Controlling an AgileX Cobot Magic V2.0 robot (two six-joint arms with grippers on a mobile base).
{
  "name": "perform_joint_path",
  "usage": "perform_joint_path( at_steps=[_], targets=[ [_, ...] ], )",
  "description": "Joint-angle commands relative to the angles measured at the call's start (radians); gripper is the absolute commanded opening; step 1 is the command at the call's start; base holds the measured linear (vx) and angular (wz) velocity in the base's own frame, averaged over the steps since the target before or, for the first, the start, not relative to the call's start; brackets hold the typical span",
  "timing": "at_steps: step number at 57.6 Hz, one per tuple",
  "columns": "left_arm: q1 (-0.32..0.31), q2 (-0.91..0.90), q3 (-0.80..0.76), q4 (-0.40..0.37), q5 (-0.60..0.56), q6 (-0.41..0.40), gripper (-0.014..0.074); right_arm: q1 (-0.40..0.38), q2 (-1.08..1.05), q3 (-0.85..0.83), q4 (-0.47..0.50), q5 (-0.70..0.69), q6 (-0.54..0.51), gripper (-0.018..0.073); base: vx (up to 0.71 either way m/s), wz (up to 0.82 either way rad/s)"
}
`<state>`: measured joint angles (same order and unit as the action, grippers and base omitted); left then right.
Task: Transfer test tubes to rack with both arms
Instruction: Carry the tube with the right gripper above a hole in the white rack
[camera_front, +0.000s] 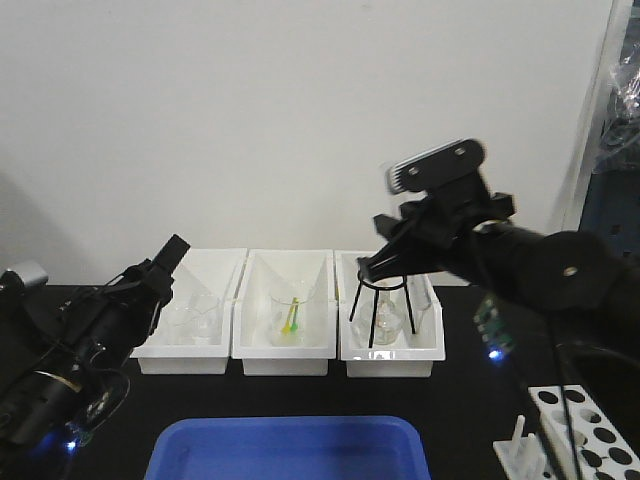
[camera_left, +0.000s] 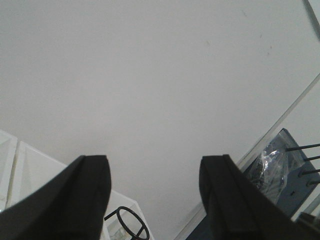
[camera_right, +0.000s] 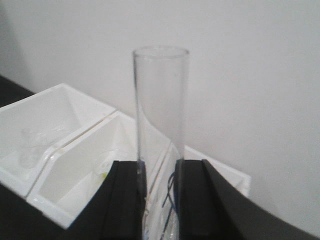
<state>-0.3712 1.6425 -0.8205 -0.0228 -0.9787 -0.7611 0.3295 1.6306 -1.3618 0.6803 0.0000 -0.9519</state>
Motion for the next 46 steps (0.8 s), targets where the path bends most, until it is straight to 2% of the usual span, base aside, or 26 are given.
perform_joint_path(
  at_steps=[1, 8, 18, 26, 35, 39, 46],
  targets=[
    [-0.005, -0.044, -0.022, -0.007, -0.068, 0.004, 0.0527, -0.075, -0.104, -0.036, 0.000, 0.021, 0.012, -0.0008, 0.00, 0.00],
    [-0.005, -0.044, -0.022, -0.007, -0.068, 0.004, 0.0527, -0.186, -0.197, 0.056, 0.000, 0.033, 0.021, -0.0008, 0.00, 0.00],
    [-0.005, -0.044, -0.022, -0.007, -0.068, 0.004, 0.0527, -0.275, -0.361, 0.351, 0.002, -0.102, 0.022, -0.0008, 0.00, 0.00],
    [-0.005, -0.044, -0.022, -0.007, -0.068, 0.004, 0.0527, -0.283, -0.450, 0.541, 0.026, -0.266, 0.073, -0.0008, 0.00, 0.00],
    [-0.005, -0.043, -0.022, -0.007, -0.069, 0.004, 0.0527, -0.282, -0.463, 0.661, 0.020, -0.358, 0.171, -0.0008, 0.00, 0.00],
    [-0.005, -0.043, -0.022, -0.007, -0.070, 0.004, 0.0527, -0.282, -0.450, 0.693, -0.016, -0.396, 0.221, -0.0008, 0.00, 0.00],
    [-0.005, -0.043, -0.022, -0.007, -0.070, 0.004, 0.0527, -0.282, -0.420, 0.718, -0.164, -0.473, 0.378, -0.0008, 0.00, 0.00]
  ],
)
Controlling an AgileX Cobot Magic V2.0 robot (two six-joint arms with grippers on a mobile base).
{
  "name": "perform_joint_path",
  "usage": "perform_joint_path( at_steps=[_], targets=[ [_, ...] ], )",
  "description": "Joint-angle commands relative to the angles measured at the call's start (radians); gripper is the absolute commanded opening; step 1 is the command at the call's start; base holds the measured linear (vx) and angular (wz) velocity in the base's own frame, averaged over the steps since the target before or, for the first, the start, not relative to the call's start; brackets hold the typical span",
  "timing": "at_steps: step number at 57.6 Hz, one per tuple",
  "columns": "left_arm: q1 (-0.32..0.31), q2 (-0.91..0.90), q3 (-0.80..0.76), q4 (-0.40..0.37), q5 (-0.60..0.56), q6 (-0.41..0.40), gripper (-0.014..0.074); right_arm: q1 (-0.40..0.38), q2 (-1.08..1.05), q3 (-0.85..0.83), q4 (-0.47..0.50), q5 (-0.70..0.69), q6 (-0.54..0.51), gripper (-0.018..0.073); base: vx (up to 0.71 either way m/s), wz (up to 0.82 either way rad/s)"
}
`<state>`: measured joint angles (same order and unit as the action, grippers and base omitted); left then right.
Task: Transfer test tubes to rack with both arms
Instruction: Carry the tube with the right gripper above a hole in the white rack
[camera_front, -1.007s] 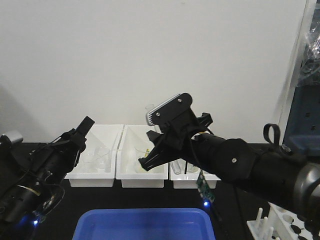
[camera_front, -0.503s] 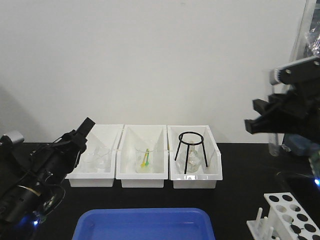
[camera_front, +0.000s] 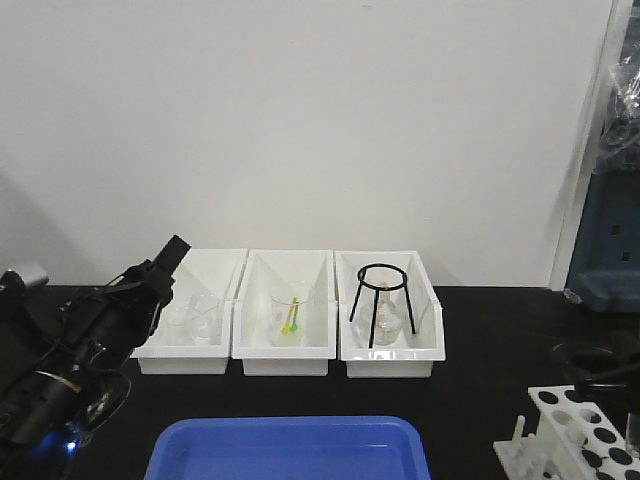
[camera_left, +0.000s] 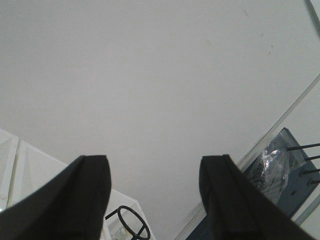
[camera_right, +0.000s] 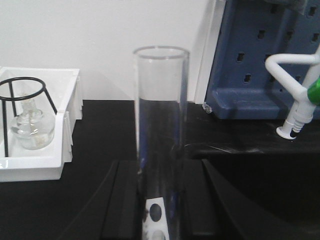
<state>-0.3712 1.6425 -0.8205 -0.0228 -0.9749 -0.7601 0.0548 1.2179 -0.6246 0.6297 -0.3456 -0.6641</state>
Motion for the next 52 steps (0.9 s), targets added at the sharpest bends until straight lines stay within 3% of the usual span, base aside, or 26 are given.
perform_joint_path(
  at_steps=[1, 13, 20, 40, 52],
  targets=[
    [-0.005, -0.043, -0.022, -0.007, -0.073, 0.003, 0.0527, -0.007, -0.001, -0.018, -0.144, -0.137, 0.128, -0.0008, 0.00, 0.00],
    [-0.005, -0.043, -0.022, -0.006, -0.073, 0.003, 0.0527, -0.007, 0.082, -0.018, -0.461, -0.224, 0.424, -0.0006, 0.00, 0.00],
    [-0.005, -0.043, -0.022, -0.007, -0.074, 0.003, 0.0527, -0.007, 0.126, -0.018, -0.467, -0.239, 0.450, -0.0006, 0.00, 0.00],
    [-0.005, -0.043, -0.022, -0.007, -0.076, 0.003, 0.0527, -0.007, 0.131, -0.016, -0.444, -0.234, 0.397, -0.0006, 0.00, 0.00],
    [-0.005, -0.043, -0.022, -0.007, -0.076, 0.003, 0.0527, -0.007, 0.153, 0.081, -0.412, -0.433, 0.417, -0.0006, 0.00, 0.00]
  ],
)
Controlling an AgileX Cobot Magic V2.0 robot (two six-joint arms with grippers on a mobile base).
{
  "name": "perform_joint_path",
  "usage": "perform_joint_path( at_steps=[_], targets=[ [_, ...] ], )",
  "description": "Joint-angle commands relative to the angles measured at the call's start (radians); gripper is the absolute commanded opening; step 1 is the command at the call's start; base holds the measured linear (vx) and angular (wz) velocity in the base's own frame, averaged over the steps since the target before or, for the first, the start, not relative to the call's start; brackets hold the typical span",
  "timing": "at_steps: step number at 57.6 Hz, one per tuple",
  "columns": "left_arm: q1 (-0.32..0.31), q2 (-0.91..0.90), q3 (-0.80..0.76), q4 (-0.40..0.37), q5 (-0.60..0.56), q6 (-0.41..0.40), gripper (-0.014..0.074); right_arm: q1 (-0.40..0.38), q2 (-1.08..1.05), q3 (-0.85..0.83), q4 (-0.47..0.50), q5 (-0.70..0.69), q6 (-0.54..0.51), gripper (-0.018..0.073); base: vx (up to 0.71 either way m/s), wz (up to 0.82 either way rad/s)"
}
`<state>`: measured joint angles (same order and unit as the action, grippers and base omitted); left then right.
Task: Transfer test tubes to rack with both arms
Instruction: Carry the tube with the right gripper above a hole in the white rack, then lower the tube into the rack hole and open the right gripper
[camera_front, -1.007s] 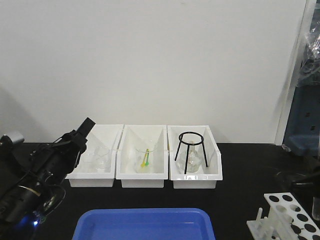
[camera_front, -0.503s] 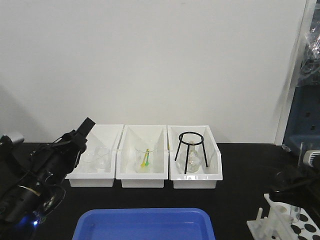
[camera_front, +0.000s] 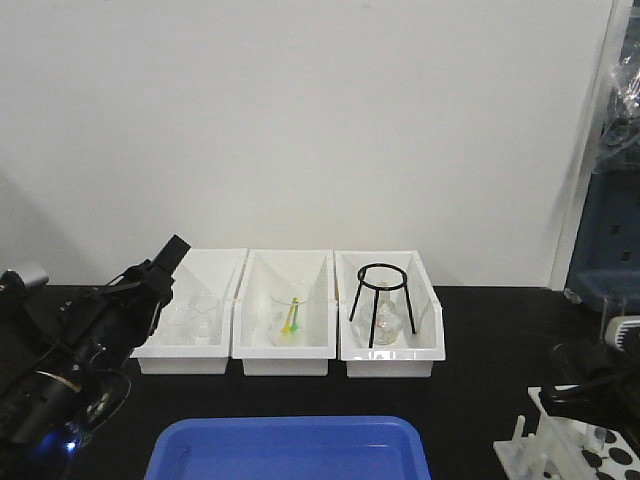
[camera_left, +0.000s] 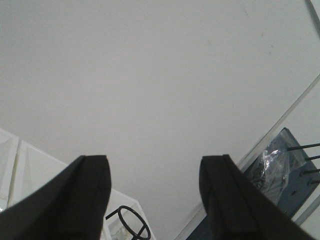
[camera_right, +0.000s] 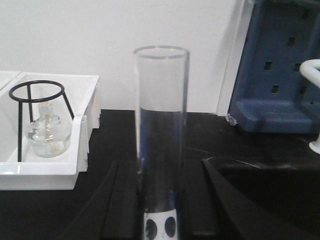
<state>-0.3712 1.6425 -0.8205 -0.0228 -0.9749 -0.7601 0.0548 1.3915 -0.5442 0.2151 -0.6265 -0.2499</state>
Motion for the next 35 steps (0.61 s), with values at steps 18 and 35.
perform_joint_path(
  at_steps=[18, 35],
  targets=[
    [-0.005, -0.043, -0.022, -0.007, -0.077, 0.003, 0.0527, -0.007, -0.005, 0.016, -0.046, -0.196, 0.046, -0.0006, 0.00, 0.00],
    [-0.005, -0.043, -0.022, -0.007, -0.077, 0.003, 0.0527, -0.007, 0.041, 0.016, -0.131, -0.194, 0.085, -0.0006, 0.00, 0.00]
  ],
)
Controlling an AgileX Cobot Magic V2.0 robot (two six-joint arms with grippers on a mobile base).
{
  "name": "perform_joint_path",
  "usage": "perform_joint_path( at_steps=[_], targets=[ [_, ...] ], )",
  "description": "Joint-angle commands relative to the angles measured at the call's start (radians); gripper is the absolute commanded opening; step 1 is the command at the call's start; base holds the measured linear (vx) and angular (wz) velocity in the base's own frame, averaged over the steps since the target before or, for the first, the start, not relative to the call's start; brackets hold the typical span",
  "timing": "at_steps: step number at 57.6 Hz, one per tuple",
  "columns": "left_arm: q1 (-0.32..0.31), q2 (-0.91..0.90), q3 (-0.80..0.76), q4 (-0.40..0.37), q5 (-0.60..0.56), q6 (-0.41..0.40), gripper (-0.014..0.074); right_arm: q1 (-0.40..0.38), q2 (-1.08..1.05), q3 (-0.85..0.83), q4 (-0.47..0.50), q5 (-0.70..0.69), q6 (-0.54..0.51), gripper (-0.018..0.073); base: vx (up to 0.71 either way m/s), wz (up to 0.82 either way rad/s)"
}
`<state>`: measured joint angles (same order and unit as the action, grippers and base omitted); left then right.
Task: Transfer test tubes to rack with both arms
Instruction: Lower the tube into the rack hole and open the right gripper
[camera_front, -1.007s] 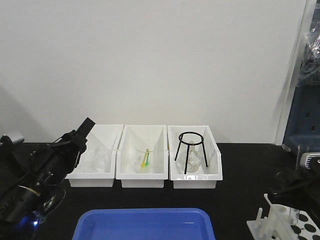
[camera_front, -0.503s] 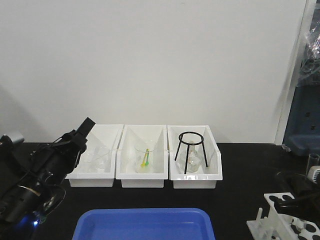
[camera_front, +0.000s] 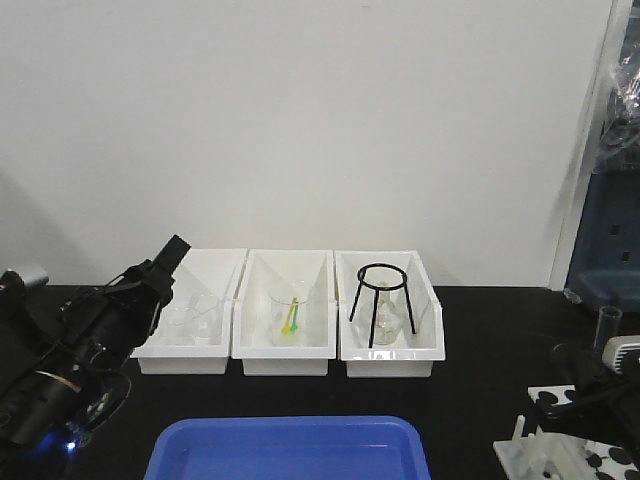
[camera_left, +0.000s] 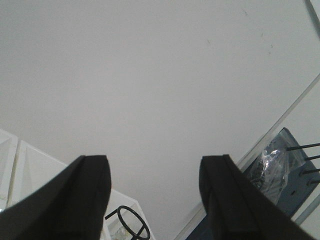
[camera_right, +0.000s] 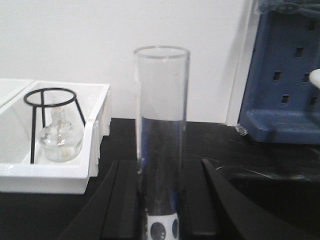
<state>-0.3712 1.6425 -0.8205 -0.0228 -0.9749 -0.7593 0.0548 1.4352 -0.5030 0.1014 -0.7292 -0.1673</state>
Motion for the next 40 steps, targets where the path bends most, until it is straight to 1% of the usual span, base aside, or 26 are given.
perform_joint_path(
  at_steps=[1, 20, 25, 29, 33, 40],
  targets=[
    [-0.005, -0.043, -0.022, -0.007, -0.077, 0.002, 0.0527, -0.007, 0.002, -0.025, -0.017, -0.094, 0.002, -0.0006, 0.00, 0.00],
    [-0.005, -0.043, -0.022, -0.007, -0.076, 0.002, 0.0527, -0.006, 0.059, -0.011, -0.028, -0.159, 0.016, -0.0006, 0.00, 0.00],
    [-0.005, -0.043, -0.022, -0.007, -0.076, 0.002, 0.0527, -0.006, 0.081, 0.036, -0.025, -0.235, 0.031, -0.0006, 0.00, 0.00],
    [-0.005, -0.043, -0.022, -0.007, -0.076, 0.002, 0.0527, -0.006, 0.109, 0.085, -0.024, -0.339, 0.063, -0.0006, 0.00, 0.00],
    [-0.005, -0.043, -0.022, -0.007, -0.076, 0.002, 0.0527, -0.006, 0.137, 0.121, -0.024, -0.422, 0.071, -0.0006, 0.00, 0.00],
    [-0.005, -0.043, -0.022, -0.002, -0.076, 0.002, 0.0527, -0.007, 0.185, 0.138, -0.024, -0.466, 0.076, -0.0006, 0.00, 0.00]
  ],
)
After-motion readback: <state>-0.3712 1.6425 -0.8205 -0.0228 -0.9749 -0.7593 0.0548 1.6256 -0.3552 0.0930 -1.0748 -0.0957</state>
